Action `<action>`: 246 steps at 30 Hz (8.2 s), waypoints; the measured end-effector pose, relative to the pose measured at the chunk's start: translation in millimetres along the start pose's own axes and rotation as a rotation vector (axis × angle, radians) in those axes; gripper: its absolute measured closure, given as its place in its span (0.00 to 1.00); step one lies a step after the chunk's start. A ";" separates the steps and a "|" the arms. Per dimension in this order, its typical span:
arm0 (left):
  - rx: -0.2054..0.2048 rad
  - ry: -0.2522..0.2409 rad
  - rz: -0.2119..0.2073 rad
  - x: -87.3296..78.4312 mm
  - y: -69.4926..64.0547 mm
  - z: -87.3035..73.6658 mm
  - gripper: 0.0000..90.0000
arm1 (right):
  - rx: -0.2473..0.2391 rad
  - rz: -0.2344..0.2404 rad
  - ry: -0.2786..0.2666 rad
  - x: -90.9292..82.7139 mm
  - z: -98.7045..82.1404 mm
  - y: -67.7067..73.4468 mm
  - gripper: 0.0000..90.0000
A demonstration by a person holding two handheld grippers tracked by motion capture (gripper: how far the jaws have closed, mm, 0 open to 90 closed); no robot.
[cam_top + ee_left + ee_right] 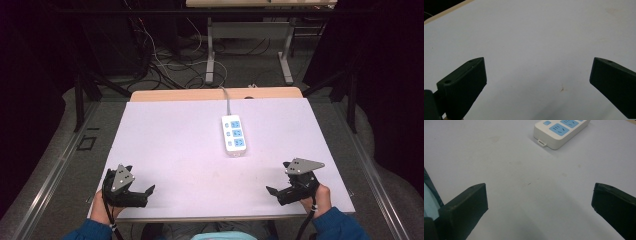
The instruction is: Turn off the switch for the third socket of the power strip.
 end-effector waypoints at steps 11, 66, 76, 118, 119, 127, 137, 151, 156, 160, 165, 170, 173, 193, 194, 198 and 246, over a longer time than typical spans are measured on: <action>-0.001 0.003 -0.005 0.0 0.0 -0.1 0.01 | -0.017 0.008 0.020 8.6 9.2 -1.1 0.00; -0.007 0.012 -0.008 1.8 -1.9 -1.6 0.00 | -0.018 0.032 0.063 68.4 74.4 -22.3 0.00; -0.008 0.015 -0.014 1.9 -2.3 -1.8 0.00 | -0.014 0.045 0.060 77.5 84.2 -24.3 0.00; -0.008 0.012 -0.016 3.5 -1.9 -0.8 0.00 | 0.015 0.084 0.033 114.5 110.5 -23.3 0.00; -0.007 0.017 -0.020 3.0 -1.7 -0.8 0.00 | 0.015 0.084 0.033 114.5 110.5 -23.3 0.00; 0.003 0.014 -0.015 3.9 -1.4 -0.3 0.00 | -0.002 0.080 0.029 120.1 114.2 -20.6 0.00; 0.009 0.017 -0.015 3.7 -1.5 -0.2 0.00 | -0.002 0.094 0.042 128.7 120.2 -14.8 0.00; 0.014 0.020 -0.018 4.1 -1.4 0.3 0.00 | 0.000 0.100 0.027 136.7 123.0 -9.3 0.00; 0.005 0.021 -0.029 4.8 -2.2 -0.2 0.00 | 0.000 0.093 -0.007 134.1 124.0 -8.3 0.23; 0.002 0.019 -0.027 4.3 -1.8 -0.4 0.00 | 0.006 0.068 -0.011 133.9 123.9 -8.0 0.47; 0.006 0.019 -0.024 5.1 -2.4 0.1 0.00 | 0.009 0.078 0.010 133.4 123.4 -8.6 0.75; 0.004 0.020 -0.026 4.6 -1.9 -0.1 0.00 | 0.027 0.076 -0.005 133.2 123.1 -9.2 1.00; 0.005 0.018 -0.025 5.2 -2.2 0.2 0.00 | 0.030 0.068 0.002 133.3 122.8 -8.9 1.00; 0.009 0.025 -0.025 5.5 -2.5 0.6 0.00 | 0.031 0.007 0.031 154.4 113.4 -6.4 1.00; 0.014 0.028 -0.026 5.4 -2.2 0.6 0.00 | 0.025 0.006 0.037 156.0 112.5 -6.4 1.00; 0.014 0.026 -0.028 5.3 -2.5 0.6 0.00 | 0.033 -0.009 0.045 159.9 111.3 -5.2 1.00; 0.015 0.028 -0.027 5.6 -2.4 0.9 0.00 | 0.024 -0.090 0.072 173.3 105.9 -4.3 1.00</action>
Point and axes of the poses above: each handheld gripper's, and its own axes: x roughly forward along the jaws, z roughly out of its top, y roughly to its left, the point moved 2 cm from there along x, roughly forward along the jaws, and after that the axes turned 12 degrees about x, right-handed, at the moved point
